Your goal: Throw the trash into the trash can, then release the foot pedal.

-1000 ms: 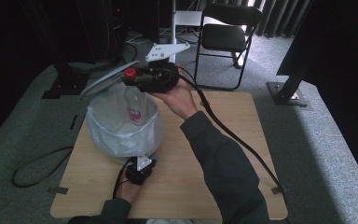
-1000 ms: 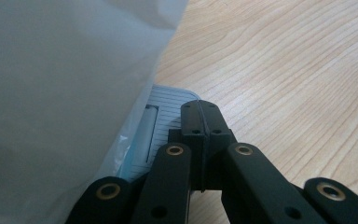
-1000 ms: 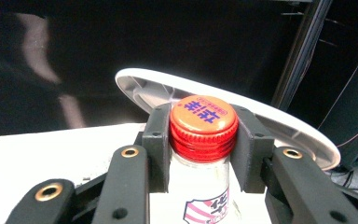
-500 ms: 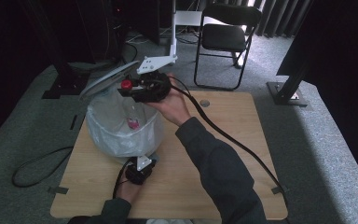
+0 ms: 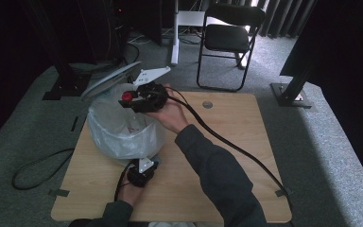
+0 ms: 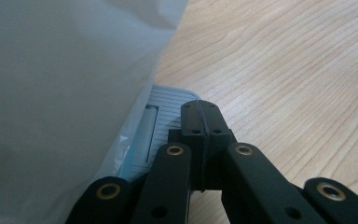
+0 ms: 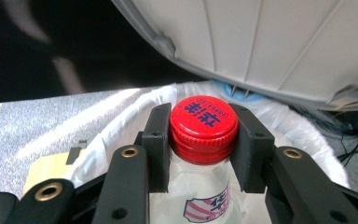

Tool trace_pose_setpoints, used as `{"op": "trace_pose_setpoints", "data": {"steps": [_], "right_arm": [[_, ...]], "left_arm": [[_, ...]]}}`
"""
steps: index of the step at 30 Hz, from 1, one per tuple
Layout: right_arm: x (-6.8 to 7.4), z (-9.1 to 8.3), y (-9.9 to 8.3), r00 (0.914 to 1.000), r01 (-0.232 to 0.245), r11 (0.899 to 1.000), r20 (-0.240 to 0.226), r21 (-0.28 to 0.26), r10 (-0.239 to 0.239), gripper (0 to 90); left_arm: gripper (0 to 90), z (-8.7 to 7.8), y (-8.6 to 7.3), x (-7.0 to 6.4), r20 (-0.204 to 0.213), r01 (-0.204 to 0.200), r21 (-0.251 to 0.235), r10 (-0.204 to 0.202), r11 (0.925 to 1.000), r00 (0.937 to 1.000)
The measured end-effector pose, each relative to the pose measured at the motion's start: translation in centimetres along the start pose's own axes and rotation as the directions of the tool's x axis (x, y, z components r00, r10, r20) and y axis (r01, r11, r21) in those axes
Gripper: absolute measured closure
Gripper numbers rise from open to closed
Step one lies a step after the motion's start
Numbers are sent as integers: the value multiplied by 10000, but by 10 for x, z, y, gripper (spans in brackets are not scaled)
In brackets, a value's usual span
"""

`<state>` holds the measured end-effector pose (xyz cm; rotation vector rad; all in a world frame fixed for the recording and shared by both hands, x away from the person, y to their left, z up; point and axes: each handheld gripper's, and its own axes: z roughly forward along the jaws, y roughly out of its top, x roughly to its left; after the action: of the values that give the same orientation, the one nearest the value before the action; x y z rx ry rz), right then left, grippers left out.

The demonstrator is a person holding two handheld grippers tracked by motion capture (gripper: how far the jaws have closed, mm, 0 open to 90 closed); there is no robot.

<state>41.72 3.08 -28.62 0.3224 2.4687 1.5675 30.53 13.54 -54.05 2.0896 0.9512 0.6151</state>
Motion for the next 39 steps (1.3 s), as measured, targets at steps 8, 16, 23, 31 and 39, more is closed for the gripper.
{"op": "trace_pose_setpoints", "data": {"steps": [8,16,23,31,39], "right_arm": [[1,16,-11,9999,120,9983,109,574,-126,618],[-10,9,-16,9997,-218,9988,149,447,211,471],[-15,-19,-19,9974,-209,9995,687,-219,223,432],[-32,-50,-38,9890,-656,9951,1276,-742,747,428],[-41,-58,-54,9796,-918,9927,1716,-788,1042,420]], "left_arm": [[900,0,0,0,3,0,-4,0,10000,10000],[900,0,0,0,12,-7,6,7,10000,10000],[900,0,0,0,0,0,5,0,10000,10000],[900,0,0,0,19,-32,10,31,10000,10000],[900,0,0,0,19,-28,19,28,10000,10000]]}}
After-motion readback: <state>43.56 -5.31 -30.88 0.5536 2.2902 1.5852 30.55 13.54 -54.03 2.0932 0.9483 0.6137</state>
